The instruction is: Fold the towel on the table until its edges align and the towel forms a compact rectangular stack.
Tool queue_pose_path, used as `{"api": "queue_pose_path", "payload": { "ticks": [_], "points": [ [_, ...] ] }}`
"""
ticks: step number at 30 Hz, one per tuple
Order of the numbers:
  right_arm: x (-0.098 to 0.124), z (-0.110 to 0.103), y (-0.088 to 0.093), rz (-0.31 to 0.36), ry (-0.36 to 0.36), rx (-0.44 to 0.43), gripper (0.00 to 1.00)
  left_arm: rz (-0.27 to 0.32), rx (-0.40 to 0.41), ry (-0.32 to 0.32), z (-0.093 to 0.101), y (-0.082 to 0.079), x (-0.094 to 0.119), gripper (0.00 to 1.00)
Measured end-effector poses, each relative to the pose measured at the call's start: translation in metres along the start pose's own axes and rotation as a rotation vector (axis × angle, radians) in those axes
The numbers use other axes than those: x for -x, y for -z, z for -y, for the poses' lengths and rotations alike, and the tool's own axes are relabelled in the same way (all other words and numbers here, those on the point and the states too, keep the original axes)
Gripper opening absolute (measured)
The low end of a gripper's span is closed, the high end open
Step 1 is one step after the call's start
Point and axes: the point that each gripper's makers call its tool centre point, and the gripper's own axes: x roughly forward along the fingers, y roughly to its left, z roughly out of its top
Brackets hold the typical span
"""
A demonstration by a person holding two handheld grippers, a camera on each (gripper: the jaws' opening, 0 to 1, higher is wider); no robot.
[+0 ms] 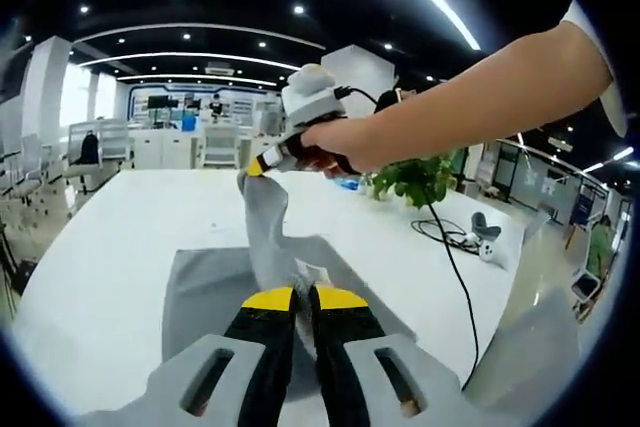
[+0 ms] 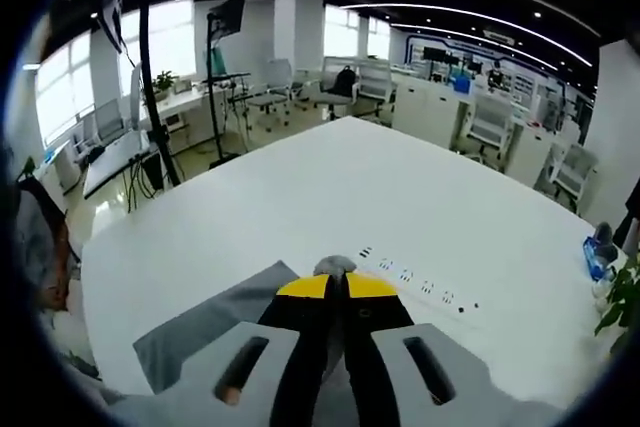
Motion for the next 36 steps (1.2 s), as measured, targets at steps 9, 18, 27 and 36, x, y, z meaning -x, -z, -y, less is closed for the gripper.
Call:
{"api": "queue_pose_path", "payload": {
  "ticks": [9,18,27,36],
  "points": [
    [-0.009,-0.013,0.008,-0.012,-0.013,-0.004,0.02,-0.025,0.004,-0.02,-0.013,0.017,0.001,0.06],
    [-0.027,-0.02,0.018,-0.023,-0.023,-0.005,0.02,-0.05,0.015,-0.046,-0.024,0.033,0.003,0.06],
    [-0.041,-0.027,0.024,-0.038,-0.037,-0.001,0.02,-0.069,0.022,-0.063,-0.036,0.046,0.004,0.06],
    [-0.054,-0.031,0.031,-0.049,-0.048,0.001,0.02,-0.093,0.019,-0.068,-0.044,0.06,0.003,0.06]
  ]
}}
